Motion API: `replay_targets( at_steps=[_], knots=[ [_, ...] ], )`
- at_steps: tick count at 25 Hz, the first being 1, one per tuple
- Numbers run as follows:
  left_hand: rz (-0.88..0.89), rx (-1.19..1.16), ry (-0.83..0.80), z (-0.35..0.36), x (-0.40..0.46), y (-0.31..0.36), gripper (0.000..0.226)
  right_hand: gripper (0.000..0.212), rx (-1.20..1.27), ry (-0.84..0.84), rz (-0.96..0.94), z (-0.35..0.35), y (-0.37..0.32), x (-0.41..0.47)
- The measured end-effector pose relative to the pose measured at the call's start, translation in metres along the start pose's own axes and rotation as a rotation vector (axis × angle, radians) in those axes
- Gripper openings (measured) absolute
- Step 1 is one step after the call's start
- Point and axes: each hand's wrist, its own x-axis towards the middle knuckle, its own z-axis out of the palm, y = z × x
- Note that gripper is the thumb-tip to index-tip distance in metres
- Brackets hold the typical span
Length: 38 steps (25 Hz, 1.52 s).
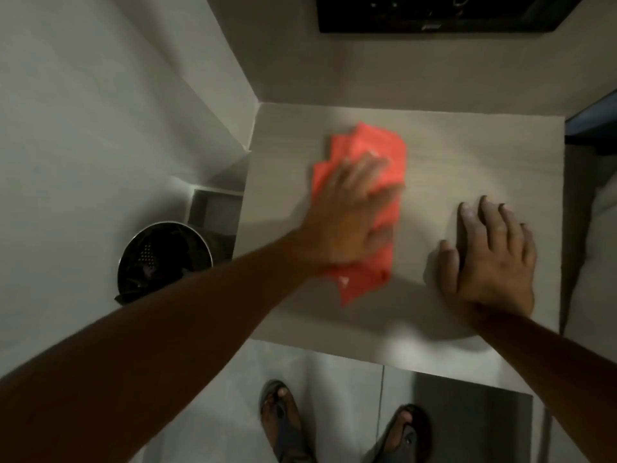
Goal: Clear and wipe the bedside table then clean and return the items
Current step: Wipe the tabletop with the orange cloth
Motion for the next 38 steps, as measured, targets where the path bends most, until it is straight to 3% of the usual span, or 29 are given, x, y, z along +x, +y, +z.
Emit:
replay_targets(
  at_steps=[2,3,4,7,8,9,12,13,16,20,23,27,30,33,34,36,38],
  knots=[
    [0.479,-0.046,-0.123,0.005,-0.052,0.036,0.065,0.065,-0.005,0.012,0.006,0.001,-0.001,-0.001],
    [0.536,-0.031,-0.119,0.007,-0.065,0.028,0.064,0.065,0.001,0.007,0.002,0.001,-0.001,-0.001],
    [0.432,-0.031,-0.091,0.008,-0.068,0.011,0.064,0.064,0.006,-0.002,0.004,0.001,0.0,0.0],
    [-0.394,-0.026,0.015,-0.001,-0.041,-0.039,0.066,0.06,-0.009,-0.008,0.0,0.004,0.0,-0.001],
    [-0.496,-0.025,0.033,-0.004,-0.036,-0.037,0.066,0.06,-0.006,-0.005,0.0,0.004,0.0,-0.001],
    [-0.426,-0.029,0.046,-0.002,-0.036,-0.026,0.066,0.06,0.0,-0.003,0.002,0.003,0.0,0.0],
    [0.101,-0.041,-0.046,0.008,-0.073,0.034,0.066,0.061,0.01,-0.004,0.003,0.002,-0.001,0.001],
    [0.137,-0.071,-0.082,0.011,-0.085,0.048,0.067,0.061,0.009,-0.018,0.005,0.001,0.0,0.001],
    [0.052,-0.174,-0.045,0.004,-0.084,0.041,0.075,0.062,0.015,-0.019,0.016,-0.001,-0.002,0.0],
    [-0.37,-0.221,0.045,-0.005,-0.093,-0.029,0.066,0.062,0.0,-0.048,0.028,-0.002,-0.002,-0.001],
    [-0.354,-0.065,0.015,-0.001,-0.107,-0.046,0.066,0.062,0.023,-0.048,0.066,-0.007,-0.011,-0.001],
    [-0.333,-0.03,0.019,0.003,-0.105,-0.049,0.064,0.062,0.25,0.127,0.206,-0.009,-0.079,-0.005],
    [-0.335,-0.038,0.008,0.004,-0.104,-0.05,0.064,0.058,0.14,-0.028,-0.038,0.006,-0.15,-0.053],
    [-0.328,-0.048,0.032,0.006,-0.102,-0.048,0.064,0.056,0.052,-0.093,-0.268,0.012,-0.116,0.01],
    [-0.335,-0.051,0.039,0.007,-0.104,-0.051,0.064,0.057,0.024,-0.087,-0.195,0.007,-0.091,0.043],
    [-0.324,-0.078,0.023,0.01,-0.104,-0.054,0.064,0.059,-0.017,-0.017,0.213,-0.011,-0.028,0.071],
    [-0.321,-0.06,0.027,0.01,-0.102,-0.05,0.065,0.06,-0.023,0.029,0.409,-0.024,-0.002,0.016]
  ],
)
